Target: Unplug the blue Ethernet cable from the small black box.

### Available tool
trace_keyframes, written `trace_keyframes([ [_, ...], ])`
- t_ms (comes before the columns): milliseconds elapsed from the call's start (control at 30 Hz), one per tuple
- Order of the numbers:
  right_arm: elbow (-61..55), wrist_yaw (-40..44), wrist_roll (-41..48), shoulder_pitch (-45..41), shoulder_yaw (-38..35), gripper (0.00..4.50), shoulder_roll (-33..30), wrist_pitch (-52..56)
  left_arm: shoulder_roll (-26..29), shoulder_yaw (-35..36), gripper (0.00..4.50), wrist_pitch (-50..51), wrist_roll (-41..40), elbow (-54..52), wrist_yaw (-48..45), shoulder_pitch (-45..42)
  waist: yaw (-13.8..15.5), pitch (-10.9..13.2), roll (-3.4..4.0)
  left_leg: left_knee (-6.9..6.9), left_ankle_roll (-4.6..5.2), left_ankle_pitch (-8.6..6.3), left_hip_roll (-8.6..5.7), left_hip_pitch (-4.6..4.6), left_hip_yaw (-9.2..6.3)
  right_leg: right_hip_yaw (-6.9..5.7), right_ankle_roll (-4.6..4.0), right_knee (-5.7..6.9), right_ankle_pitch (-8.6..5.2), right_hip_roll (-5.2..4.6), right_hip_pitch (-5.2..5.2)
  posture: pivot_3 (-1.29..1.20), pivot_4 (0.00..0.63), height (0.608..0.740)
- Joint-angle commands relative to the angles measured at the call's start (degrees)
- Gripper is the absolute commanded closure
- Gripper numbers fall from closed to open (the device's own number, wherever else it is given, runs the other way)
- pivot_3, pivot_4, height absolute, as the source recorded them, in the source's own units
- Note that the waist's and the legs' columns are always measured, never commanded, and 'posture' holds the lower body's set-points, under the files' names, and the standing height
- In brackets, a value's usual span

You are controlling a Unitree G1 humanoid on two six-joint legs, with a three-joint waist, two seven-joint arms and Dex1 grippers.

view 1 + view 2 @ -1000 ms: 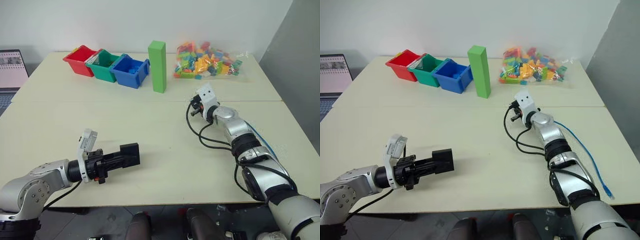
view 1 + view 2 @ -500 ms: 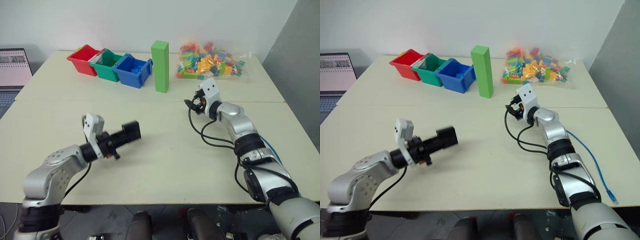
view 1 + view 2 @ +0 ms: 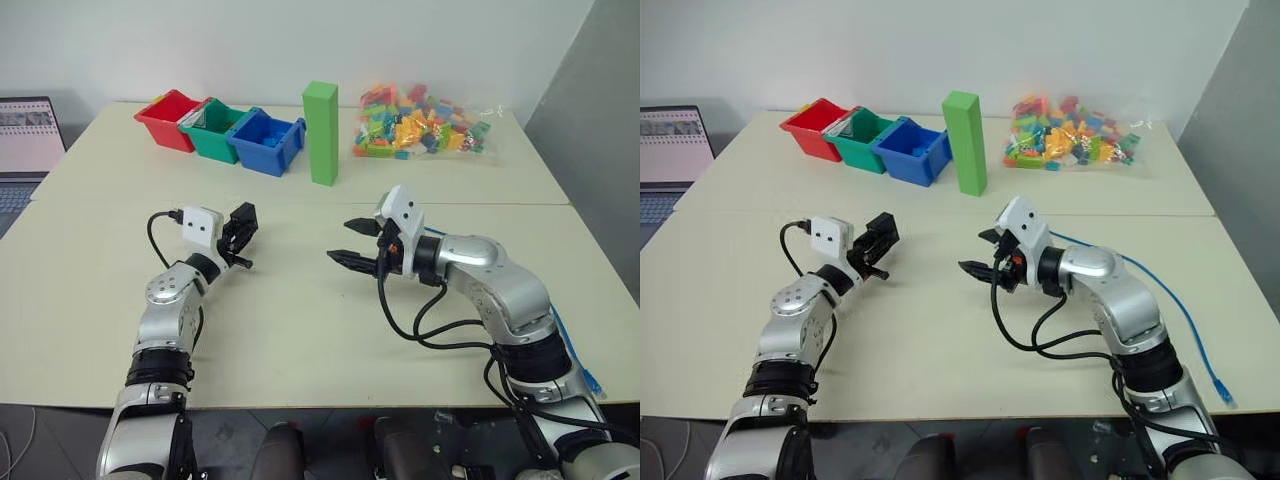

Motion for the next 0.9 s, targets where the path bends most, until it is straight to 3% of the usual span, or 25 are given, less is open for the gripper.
trace_keyframes([
  [33,-4.15,-1.33,1.25,0.28,-0.16,1.13,0.28,1.50,-0.50,0.08,3.00,-3.11,0.41,4.37,-1.74,-0.93,-0.01,0.00,0.00,0.00,0.00,0.00,-0.01,0.00,0.00,0.00,0.00,0.00,0.00,0.00,0.00,0.00,0.150,0.740],
  [67,-4.39,-1.46,1.30,0.31,-0.17,1.13,0.25,1.78,-0.51,0.37,2.94,-3.43,0.28,5.02,-1.89,-0.88,0.00,0.00,0.00,0.00,0.00,0.00,0.00,-0.02,0.00,0.00,0.00,-0.01,0.00,0.00,0.00,0.00,0.150,0.740],
  [333,-4.67,-2.06,1.34,0.09,-0.20,1.13,0.18,2.41,-0.11,1.65,1.15,-3.04,-0.97,3.66,-3.77,1.50,-0.08,0.00,0.00,0.02,0.00,0.00,0.00,-0.02,-0.01,-0.02,0.00,0.01,0.00,0.00,0.00,0.00,0.150,0.740],
  [467,-5.11,-2.28,0.98,0.65,0.36,1.13,-0.03,2.16,1.09,2.32,0.35,1.19,-1.48,-3.97,-2.52,6.37,-0.26,-0.01,-0.01,0.02,0.00,0.00,0.01,-0.01,0.00,-0.01,0.00,0.01,0.00,0.00,0.00,0.00,0.150,0.740],
  [700,-4.37,-3.03,0.22,4.59,-2.04,1.13,-2.22,0.24,8.25,3.54,0.35,15.37,-1.40,-28.75,-1.75,21.67,-1.20,-0.01,-0.02,-0.04,-0.01,0.00,0.06,0.03,-0.03,0.02,0.00,0.02,-0.01,-0.01,0.00,0.00,0.150,0.740],
  [900,-3.84,3.29,2.65,9.36,-7.33,1.13,-8.80,-5.38,17.31,10.24,0.35,23.63,-6.66,-40.08,-7.50,29.69,-1.03,0.00,-0.05,-0.04,0.00,0.00,0.05,0.07,-0.04,0.00,0.29,0.02,-0.17,-0.02,0.03,0.00,0.150,0.740],
])
